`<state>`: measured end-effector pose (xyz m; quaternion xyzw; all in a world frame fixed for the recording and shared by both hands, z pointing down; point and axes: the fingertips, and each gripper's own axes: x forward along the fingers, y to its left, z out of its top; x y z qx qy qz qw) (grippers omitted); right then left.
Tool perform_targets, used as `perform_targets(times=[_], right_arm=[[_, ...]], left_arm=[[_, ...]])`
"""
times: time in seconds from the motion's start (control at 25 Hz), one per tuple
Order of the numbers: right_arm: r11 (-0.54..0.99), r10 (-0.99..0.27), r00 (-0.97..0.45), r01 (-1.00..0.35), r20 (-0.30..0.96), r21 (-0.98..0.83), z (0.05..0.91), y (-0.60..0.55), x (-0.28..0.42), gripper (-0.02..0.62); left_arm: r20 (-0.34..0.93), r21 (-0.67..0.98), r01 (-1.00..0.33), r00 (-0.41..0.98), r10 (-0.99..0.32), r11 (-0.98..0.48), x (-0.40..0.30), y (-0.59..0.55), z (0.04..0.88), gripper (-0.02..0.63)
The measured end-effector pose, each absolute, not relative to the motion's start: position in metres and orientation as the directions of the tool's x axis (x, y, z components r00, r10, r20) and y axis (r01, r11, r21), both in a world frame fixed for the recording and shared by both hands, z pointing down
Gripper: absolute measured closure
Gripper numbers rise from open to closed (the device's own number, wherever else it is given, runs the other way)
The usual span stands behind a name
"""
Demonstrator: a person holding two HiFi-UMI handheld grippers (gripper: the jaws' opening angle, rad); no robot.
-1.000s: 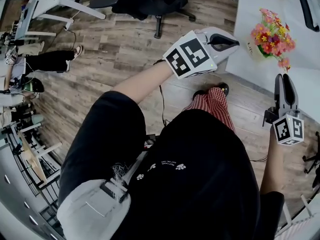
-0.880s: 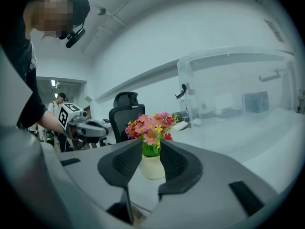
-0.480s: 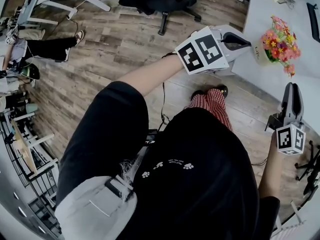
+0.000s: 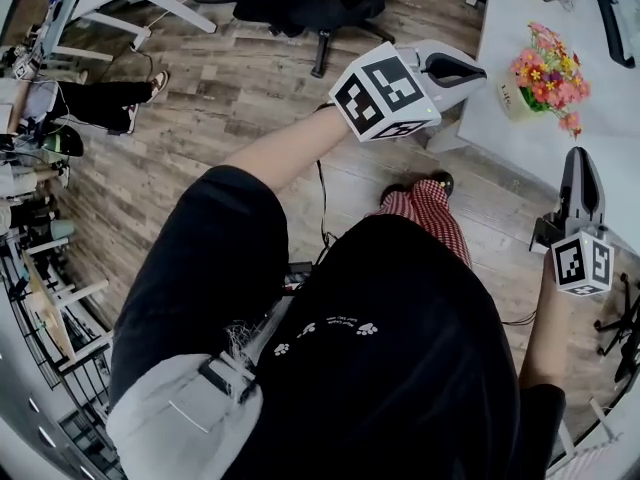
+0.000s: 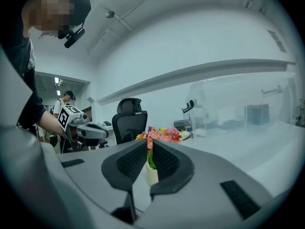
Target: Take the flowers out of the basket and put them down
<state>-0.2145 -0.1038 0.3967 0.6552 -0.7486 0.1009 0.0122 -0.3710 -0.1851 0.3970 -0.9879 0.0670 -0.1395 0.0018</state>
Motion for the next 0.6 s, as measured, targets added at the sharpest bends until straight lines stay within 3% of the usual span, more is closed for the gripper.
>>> perform_targets(times=[0.6], right_arm=[[0.27, -0.958, -0.28, -0.955, 0.068, -0.121, 0.355, -0.106, -0.225, 0.583]], left_arm=[[0.243, -0.096, -0.168, 0.952, -0.187, -0.981, -0.345, -0.162, 0.364, 0.598]])
